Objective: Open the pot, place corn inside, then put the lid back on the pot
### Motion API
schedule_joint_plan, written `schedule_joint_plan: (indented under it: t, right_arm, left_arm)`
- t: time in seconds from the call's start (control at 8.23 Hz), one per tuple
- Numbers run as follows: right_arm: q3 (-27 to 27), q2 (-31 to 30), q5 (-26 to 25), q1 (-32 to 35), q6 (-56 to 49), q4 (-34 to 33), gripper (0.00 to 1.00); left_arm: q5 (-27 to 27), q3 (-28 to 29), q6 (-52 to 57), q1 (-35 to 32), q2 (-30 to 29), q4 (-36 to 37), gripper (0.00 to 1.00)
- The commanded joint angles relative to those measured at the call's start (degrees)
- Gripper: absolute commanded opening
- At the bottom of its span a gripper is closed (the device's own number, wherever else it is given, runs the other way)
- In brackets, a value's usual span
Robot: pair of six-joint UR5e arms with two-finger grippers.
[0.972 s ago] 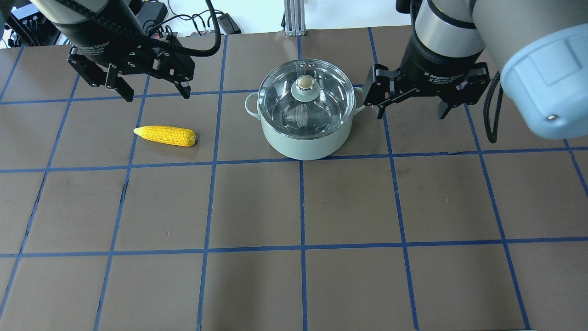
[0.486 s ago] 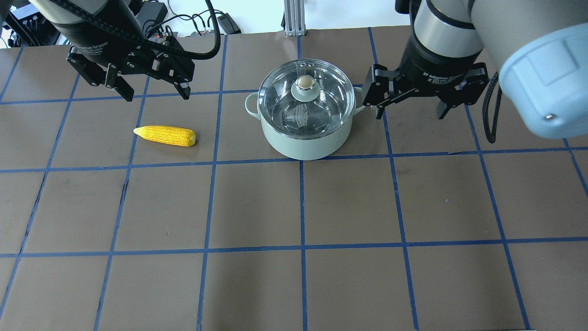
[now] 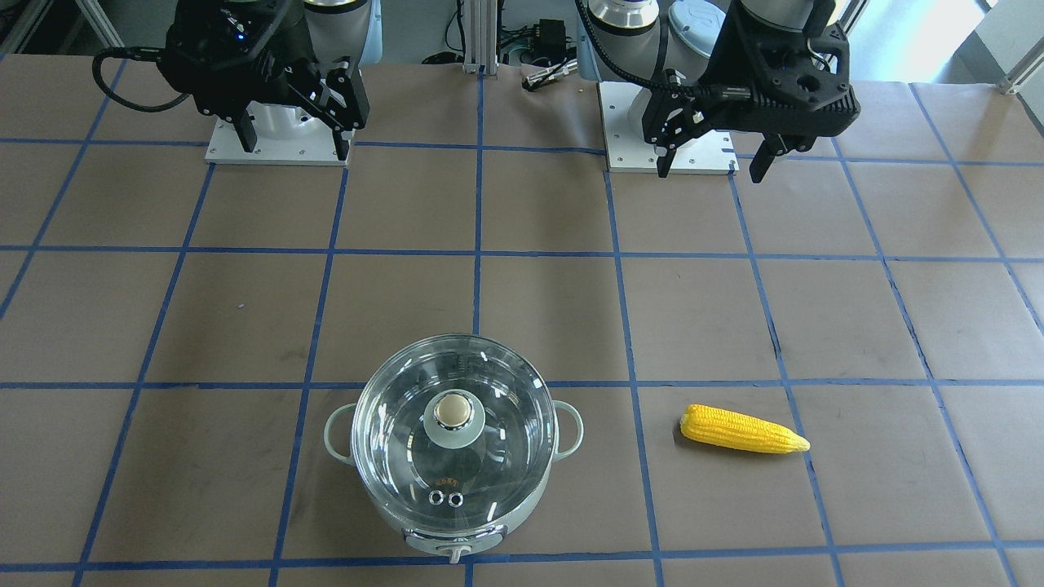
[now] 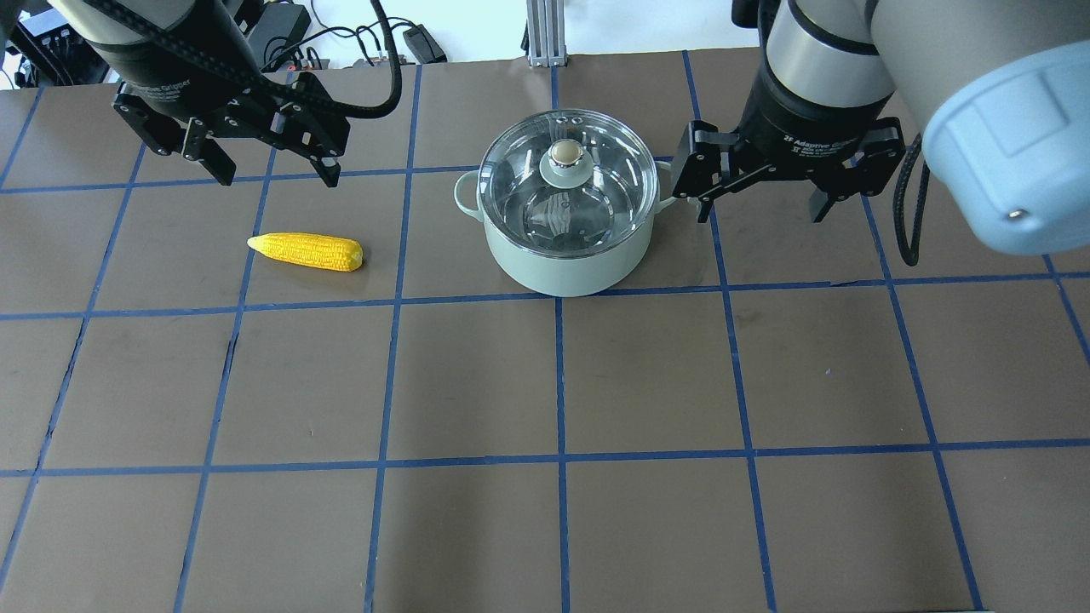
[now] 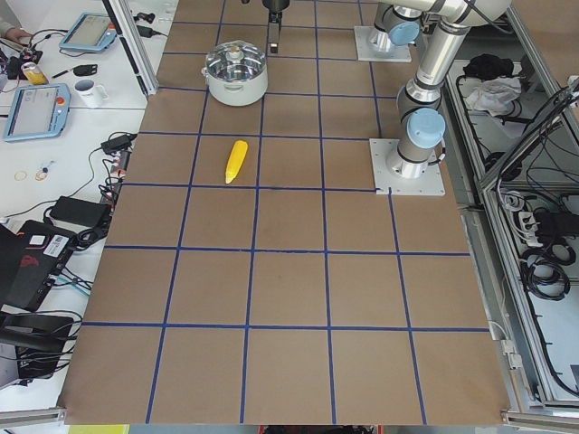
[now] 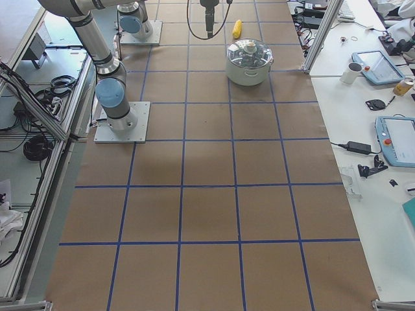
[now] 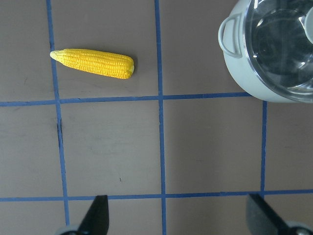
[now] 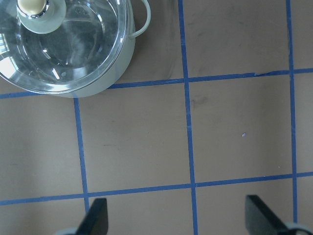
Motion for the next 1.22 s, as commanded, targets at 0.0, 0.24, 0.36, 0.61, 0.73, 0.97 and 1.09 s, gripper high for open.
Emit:
schedule_joint_plan:
  t: [0.0,0.24,0.36,0.61,0.73,0.97,1.09]
  right_arm:
    - [-8.6,7.9,-0.7,0.1,1.6,-0.3,1.00]
    - [-16.2,16.7,-0.2,1.0,2.6,-1.3,1.00]
    - [-16.6,21.7,0.6,2.0,3.9,-10.8,1.00]
    - [-16.6,30.1,-1.1,7.6,7.1,-19.9,1.00]
    - [-16.6,32.0,-0.4,8.3,5.9,-24.2,1.00]
    - [-16.0,34.9,0.2,8.9,5.4,-27.0,1.00]
    - [-16.0,35.4,0.3,8.9,5.3,-27.2,1.00]
  left_arm:
    - [0.7,0.3,-10.2,2.0,-2.7,1.7,1.00]
    - [1.3,-0.2,-12.7,5.6,-4.1,2.1,1.00]
    - [2.6,-0.4,-12.7,8.0,-4.4,2.1,1.00]
    - [2.0,-0.7,-15.5,8.9,-5.5,3.0,1.00]
    - [2.3,-2.1,-24.1,9.4,-6.6,5.4,1.00]
    - [2.3,-6.0,-41.1,9.6,-7.0,6.7,1.00]
    - [2.3,-7.7,-48.4,9.6,-6.9,6.8,1.00]
